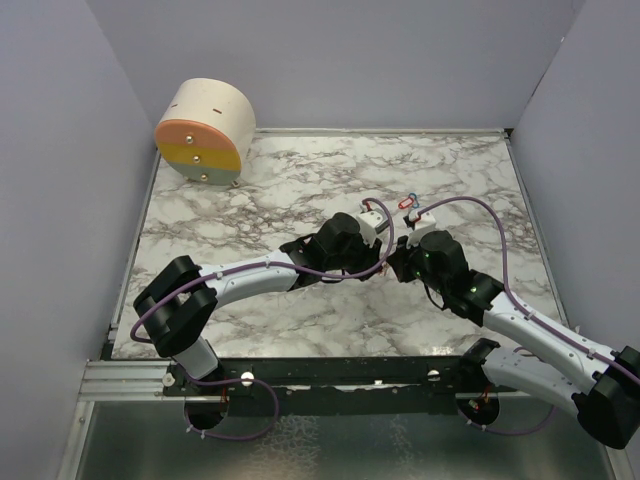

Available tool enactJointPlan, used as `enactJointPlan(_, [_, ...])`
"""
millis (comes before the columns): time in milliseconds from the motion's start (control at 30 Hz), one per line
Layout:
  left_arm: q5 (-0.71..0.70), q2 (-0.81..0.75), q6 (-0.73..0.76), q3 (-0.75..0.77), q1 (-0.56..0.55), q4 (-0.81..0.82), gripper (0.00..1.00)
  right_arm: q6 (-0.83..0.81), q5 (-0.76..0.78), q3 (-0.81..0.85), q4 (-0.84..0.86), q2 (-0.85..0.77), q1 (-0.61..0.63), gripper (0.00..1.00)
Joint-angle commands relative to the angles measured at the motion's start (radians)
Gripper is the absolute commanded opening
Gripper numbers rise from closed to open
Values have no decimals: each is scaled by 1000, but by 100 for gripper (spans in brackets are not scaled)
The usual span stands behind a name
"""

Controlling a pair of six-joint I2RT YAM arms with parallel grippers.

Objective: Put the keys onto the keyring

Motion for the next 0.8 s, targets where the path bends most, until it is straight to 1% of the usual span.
enactJointPlan(0, [26, 7, 13, 21, -6, 8, 31, -7, 28, 2, 9, -11, -1, 1])
enactJointPlan(267, [-9, -2, 7, 16, -6, 10, 52, -7, 36, 3, 7, -10, -1, 1])
enactJointPlan(433, [-103, -35, -5, -3, -2, 11, 67, 15, 80, 7, -12, -14, -1, 1])
enactJointPlan(533, [-192, -62, -21, -27, 6, 8, 81, 36, 119, 15, -23, -9, -1, 1])
enactJointPlan(567, [-222, -73, -33, -37, 10, 9, 90, 38, 131, 18, -22, -4, -1, 1])
enactJointPlan(600, [-247, -88, -48, -52, 17, 12, 98, 35, 142, 21, -16, 4, -1, 1])
enactJointPlan(667, [-274, -114, -80, -88, 38, 34, 99, 31, 179, 35, -10, 41, -1, 1])
enactJointPlan(767, [-263, -149, -103, -133, 71, 59, 99, 39, 226, 90, -14, 117, -2, 1])
